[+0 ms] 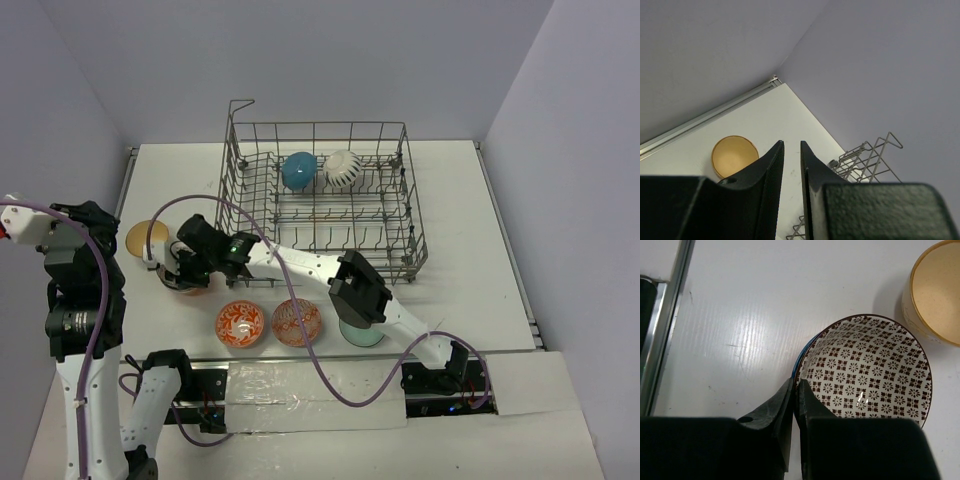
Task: Load the bowls into the dish rack
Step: Pick up the bowl from the bowl.
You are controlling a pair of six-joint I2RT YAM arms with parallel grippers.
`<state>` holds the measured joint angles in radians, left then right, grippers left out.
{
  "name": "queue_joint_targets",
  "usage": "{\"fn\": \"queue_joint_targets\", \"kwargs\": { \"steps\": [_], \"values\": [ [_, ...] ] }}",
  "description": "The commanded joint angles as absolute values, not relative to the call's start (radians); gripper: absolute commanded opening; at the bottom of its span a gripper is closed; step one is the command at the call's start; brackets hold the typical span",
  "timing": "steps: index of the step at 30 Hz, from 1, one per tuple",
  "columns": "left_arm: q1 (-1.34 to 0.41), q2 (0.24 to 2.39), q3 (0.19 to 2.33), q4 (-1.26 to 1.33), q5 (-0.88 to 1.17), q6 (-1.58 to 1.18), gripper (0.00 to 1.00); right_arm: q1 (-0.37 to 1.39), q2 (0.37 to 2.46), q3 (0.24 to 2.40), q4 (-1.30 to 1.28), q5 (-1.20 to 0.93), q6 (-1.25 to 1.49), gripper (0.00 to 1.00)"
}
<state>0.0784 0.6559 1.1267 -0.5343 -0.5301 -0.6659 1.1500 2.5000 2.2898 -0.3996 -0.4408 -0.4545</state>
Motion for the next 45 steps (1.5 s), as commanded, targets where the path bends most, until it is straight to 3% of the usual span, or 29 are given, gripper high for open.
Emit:
{"fn": "queue_joint_targets", "kwargs": {
  "steps": [1, 45],
  "values": [
    [0.072, 0.647, 1.12, -0.5, -0.566, -0.647, 0.25, 1.124, 2.407, 2.258, -0.374, -0.472, -0.405, 0.0],
    [-0.035, 0.601, 1.068, -0.439, -0.713, -0.589, 0.26, 1.066, 2.295, 2.166, -0.006, -0.653, -0.1, 0.0]
  ]
}}
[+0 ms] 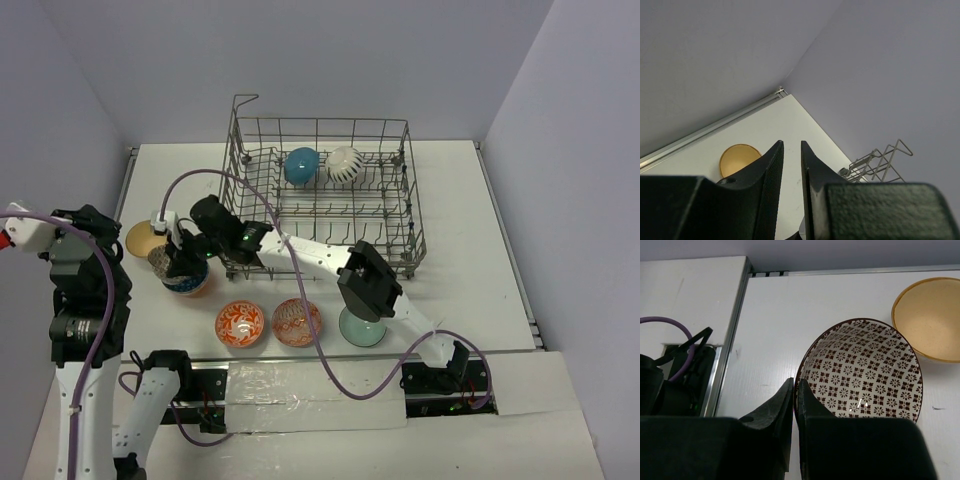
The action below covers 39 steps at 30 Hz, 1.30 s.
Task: Load the bowls into the dish rack
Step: Pick up the bowl from the bowl.
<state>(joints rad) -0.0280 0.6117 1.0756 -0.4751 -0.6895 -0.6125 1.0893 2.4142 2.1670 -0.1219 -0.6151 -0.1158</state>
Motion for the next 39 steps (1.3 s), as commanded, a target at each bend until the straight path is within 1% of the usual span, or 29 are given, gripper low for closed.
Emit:
{"fn": "queue_joint_targets", "kwargs": {
  "steps": [1, 11, 19, 25, 28, 33, 39],
  "values": [
    [-0.037, 0.597, 1.066, -0.437, -0.715, -0.589, 0.26, 1.068, 2.292, 2.163, -0.006, -0.657, -0.1, 0.0],
    [-0.044, 0.581, 1.049, -0.422, -0.729, -0.58, 0.26, 1.095, 2.22, 2.117, -0.006, -0.624, -0.129, 0.0],
    [-0.048, 0.574, 1.04, -0.405, -0.758, -0.563, 0.26, 1.098, 2.178, 2.128, -0.006, -0.63, -0.147, 0.0],
    [-0.048, 0.601, 1.114, -0.436, -0.781, -0.566, 0.27, 1.098, 2.146, 2.137, -0.024, -0.643, -0.147, 0.0],
    [-0.048, 0.629, 1.169, -0.468, -0.781, -0.58, 0.27, 1.098, 2.1, 2.085, -0.026, -0.634, -0.161, 0.0],
    [-0.048, 0.629, 1.201, -0.465, -0.744, -0.61, 0.27, 1.098, 2.001, 2.017, -0.023, -0.618, -0.182, 0.0],
    [-0.048, 0.658, 1.25, -0.482, -0.721, -0.63, 0.25, 1.092, 1.918, 2.029, -0.09, -0.603, -0.198, 0.0]
  ]
}}
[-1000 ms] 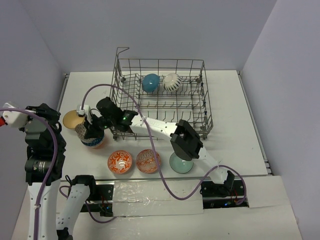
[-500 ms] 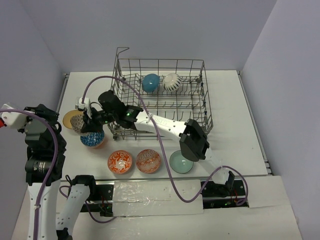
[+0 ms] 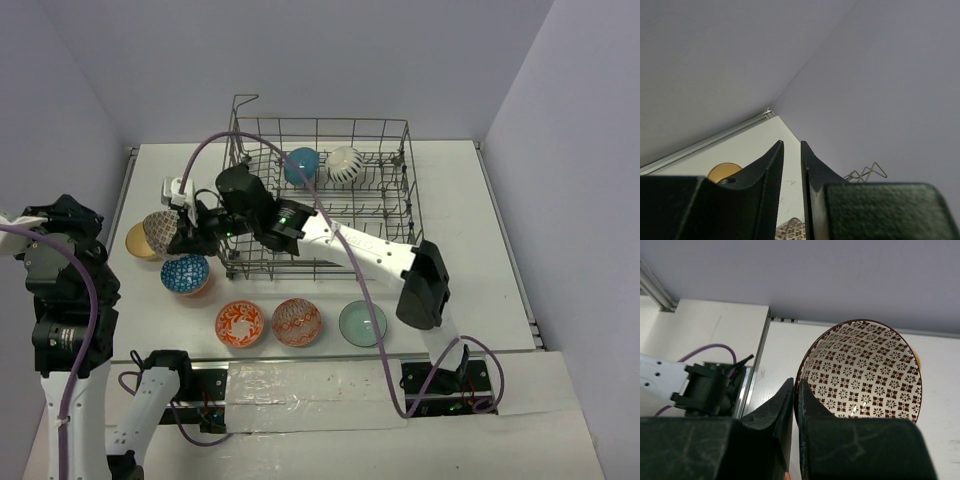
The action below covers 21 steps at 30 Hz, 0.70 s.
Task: Load the bowls into the dish rack
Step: Pick up the bowl from the bowl, then turn the bowl upside down over the dish rack.
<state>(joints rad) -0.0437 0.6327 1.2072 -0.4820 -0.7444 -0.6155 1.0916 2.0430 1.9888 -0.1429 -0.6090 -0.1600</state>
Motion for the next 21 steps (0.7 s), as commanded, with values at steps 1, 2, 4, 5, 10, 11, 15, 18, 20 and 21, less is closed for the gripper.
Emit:
{"fn": "queue_joint_targets", "kwargs": {
  "steps": [1, 2, 4, 5, 10, 11, 15, 18, 20, 21],
  "values": [
    [-0.048, 0.661, 1.247, -0.473, -0.721, -0.626, 0.25, 1.088, 1.899, 2.023, -0.092, -0.601, -0.199, 0.0],
    [-0.048, 0.666, 1.246, -0.463, -0.719, -0.618, 0.25, 1.085, 1.866, 1.996, -0.087, -0.601, -0.204, 0.0],
    [-0.048, 0.679, 1.244, -0.449, -0.712, -0.606, 0.25, 1.072, 1.806, 1.939, -0.066, -0.586, -0.209, 0.0],
    [-0.048, 0.687, 1.244, -0.443, -0.706, -0.598, 0.25, 1.069, 1.787, 1.924, -0.06, -0.577, -0.21, 0.0],
    [-0.048, 0.744, 1.227, -0.393, -0.603, -0.575, 0.25, 1.031, 1.643, 1.777, -0.026, -0.499, -0.212, 0.0],
    [-0.048, 0.745, 1.212, -0.373, -0.563, -0.549, 0.25, 1.008, 1.622, 1.754, -0.023, -0.488, -0.21, 0.0],
    [-0.048, 0.747, 1.093, -0.252, -0.398, -0.535, 0.26, 0.931, 1.502, 1.616, -0.006, -0.436, -0.175, 0.0],
    [-0.048, 0.779, 1.055, -0.193, -0.327, -0.537, 0.26, 0.855, 1.41, 1.525, -0.011, -0.384, -0.132, 0.0],
    [-0.048, 0.828, 1.058, -0.189, -0.278, -0.531, 0.26, 0.821, 1.34, 1.45, -0.009, -0.324, -0.104, 0.0],
    [-0.048, 0.845, 1.063, -0.193, -0.259, -0.528, 0.26, 0.781, 1.319, 1.424, -0.008, -0.31, -0.097, 0.0]
  ]
}}
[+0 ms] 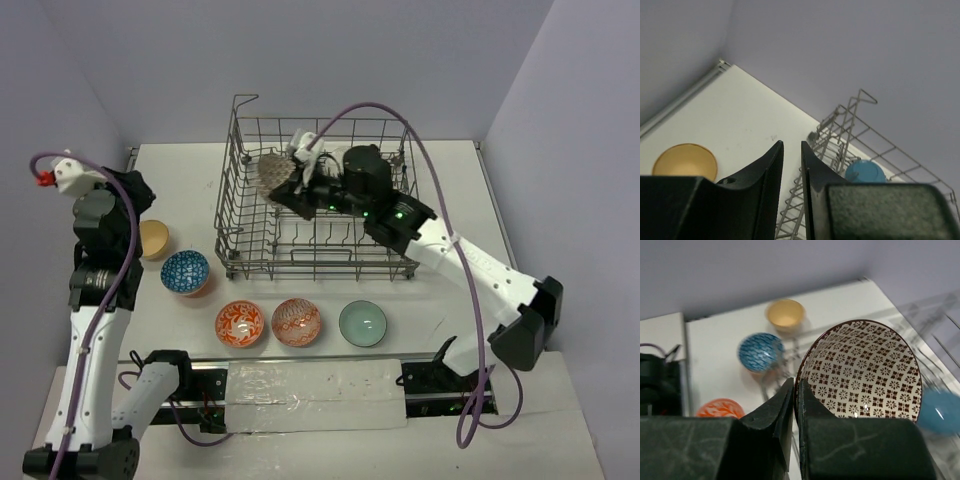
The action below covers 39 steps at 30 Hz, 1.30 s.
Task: Load the bowls into the dish rack
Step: Turn the bowl upside down over the dish rack.
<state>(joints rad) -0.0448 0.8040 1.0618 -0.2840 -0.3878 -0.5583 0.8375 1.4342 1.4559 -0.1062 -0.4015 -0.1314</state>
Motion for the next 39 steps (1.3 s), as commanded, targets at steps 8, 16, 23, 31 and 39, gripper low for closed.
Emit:
{"fn": "queue_joint_targets", "kwargs": {
  "steps": [8, 16, 23, 31, 39],
  "values": [
    [-0.048, 0.893, 0.965, -0.135, -0.187, -0.5, 0.27, 0.58, 1.195, 1.272, -0.029, -0.235, 0.03, 0.0],
    [-0.054, 0.91, 0.954, -0.153, -0.123, -0.506, 0.27, 0.371, 1.236, 1.195, 0.08, -0.377, 0.279, 0.0],
    [-0.058, 0.916, 0.959, -0.153, -0.081, -0.514, 0.27, 0.224, 1.344, 1.169, 0.219, -0.578, 0.463, 0.0],
    [-0.06, 0.91, 0.954, -0.15, -0.069, -0.517, 0.28, 0.164, 1.449, 1.246, 0.258, -0.641, 0.549, 0.0],
    [-0.06, 0.919, 0.957, -0.153, -0.063, -0.518, 0.28, 0.072, 1.555, 1.292, 0.366, -0.736, 0.704, 0.0]
  ]
}}
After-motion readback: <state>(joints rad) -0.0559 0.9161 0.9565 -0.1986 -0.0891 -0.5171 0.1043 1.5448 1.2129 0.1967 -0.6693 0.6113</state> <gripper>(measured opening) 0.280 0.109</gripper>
